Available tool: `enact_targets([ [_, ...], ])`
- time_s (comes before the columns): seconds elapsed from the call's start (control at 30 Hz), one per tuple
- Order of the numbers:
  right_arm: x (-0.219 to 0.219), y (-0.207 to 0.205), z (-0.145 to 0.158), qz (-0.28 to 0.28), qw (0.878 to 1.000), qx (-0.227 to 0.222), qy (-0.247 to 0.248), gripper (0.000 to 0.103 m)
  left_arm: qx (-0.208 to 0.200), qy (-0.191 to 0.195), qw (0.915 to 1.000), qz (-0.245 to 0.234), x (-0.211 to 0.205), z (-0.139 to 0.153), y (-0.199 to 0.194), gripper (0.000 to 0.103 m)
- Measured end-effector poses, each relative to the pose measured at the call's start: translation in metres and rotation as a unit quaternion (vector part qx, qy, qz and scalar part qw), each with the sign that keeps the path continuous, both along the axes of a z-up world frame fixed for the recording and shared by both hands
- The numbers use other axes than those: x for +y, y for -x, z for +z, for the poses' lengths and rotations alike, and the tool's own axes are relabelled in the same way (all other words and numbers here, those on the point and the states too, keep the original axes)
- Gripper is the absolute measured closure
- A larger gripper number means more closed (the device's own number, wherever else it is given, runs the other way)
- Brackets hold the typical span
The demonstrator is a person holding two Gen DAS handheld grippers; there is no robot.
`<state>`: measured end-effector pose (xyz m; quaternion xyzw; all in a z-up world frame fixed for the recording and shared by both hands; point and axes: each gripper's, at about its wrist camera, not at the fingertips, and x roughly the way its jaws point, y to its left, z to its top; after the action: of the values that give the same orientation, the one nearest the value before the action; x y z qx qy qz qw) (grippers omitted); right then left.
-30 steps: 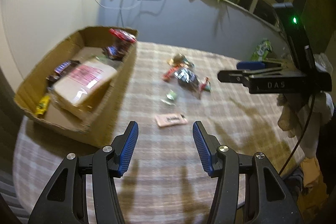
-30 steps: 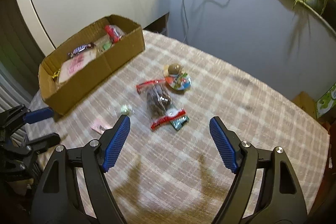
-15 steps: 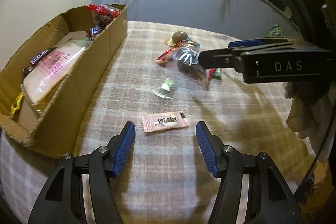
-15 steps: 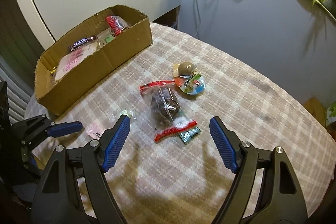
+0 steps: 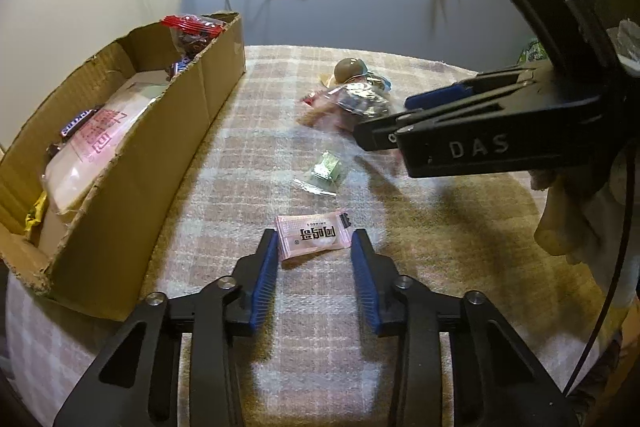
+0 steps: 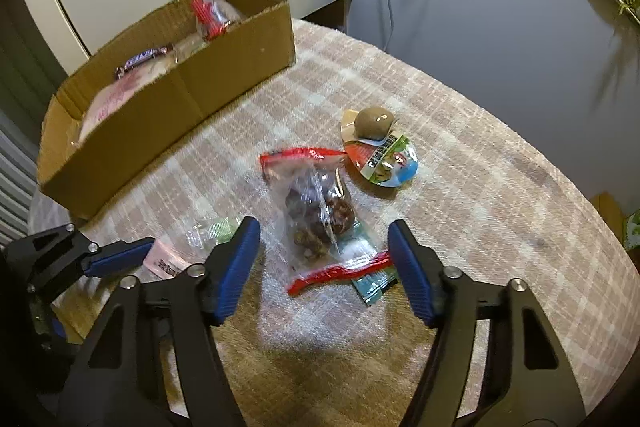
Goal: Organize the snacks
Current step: 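Move both tools back over the table toward the remaining snacks, then grasp the pink wrapper with the left tool while the right tool grasps another red-sealed snack bag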
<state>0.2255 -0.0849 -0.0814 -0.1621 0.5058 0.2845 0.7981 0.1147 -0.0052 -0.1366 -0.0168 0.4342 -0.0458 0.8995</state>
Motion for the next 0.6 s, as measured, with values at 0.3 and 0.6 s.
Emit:
enact_targets([
  [0.3,-0.0001,0.0023,-0.001,0.004,1.0,-0.005,-0.005,0.052,-0.004,0.003,1.0,0.003,0.0047,0.0006,0.0004,0.09],
  [0.6,-0.006,0.0051,0.0008,0.003,1.0,-0.01,-0.015,0.053,0.0,0.011,0.9996,-0.026,0.0003,0.0037,0.0053,0.099],
])
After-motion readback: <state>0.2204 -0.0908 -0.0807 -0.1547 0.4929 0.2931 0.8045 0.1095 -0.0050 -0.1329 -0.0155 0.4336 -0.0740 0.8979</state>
